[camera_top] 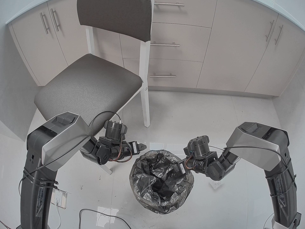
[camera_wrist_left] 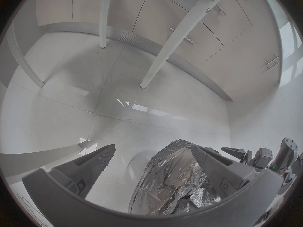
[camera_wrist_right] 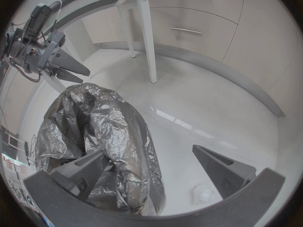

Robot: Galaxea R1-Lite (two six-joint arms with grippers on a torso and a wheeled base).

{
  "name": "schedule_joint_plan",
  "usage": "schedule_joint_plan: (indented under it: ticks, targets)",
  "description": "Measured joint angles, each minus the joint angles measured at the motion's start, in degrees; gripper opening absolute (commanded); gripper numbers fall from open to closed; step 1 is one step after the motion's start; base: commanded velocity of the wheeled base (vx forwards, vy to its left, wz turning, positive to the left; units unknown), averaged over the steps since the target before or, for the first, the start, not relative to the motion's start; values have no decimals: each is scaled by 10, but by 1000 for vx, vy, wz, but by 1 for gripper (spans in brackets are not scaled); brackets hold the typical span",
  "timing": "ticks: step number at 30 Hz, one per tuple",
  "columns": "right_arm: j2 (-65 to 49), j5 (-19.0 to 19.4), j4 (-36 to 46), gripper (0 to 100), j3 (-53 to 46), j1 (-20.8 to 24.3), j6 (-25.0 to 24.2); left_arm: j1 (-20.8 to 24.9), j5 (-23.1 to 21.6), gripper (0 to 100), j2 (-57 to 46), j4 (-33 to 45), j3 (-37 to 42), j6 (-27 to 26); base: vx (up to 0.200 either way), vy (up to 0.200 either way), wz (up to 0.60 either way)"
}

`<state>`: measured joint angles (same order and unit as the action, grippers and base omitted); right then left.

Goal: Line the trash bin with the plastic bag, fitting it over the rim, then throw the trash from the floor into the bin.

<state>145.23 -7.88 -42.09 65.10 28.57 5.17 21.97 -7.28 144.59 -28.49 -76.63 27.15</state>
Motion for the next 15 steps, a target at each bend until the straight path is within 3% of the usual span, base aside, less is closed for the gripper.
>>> schedule_joint_plan:
  ticks: [10,15]
  targets:
    - [13,-116,-2,100,30,4,27,0,0,100,0,0,0,0,0,0,0]
    - [19,-151,-7,100,37,7,43,0,0,100,0,0,0,0,0,0,0]
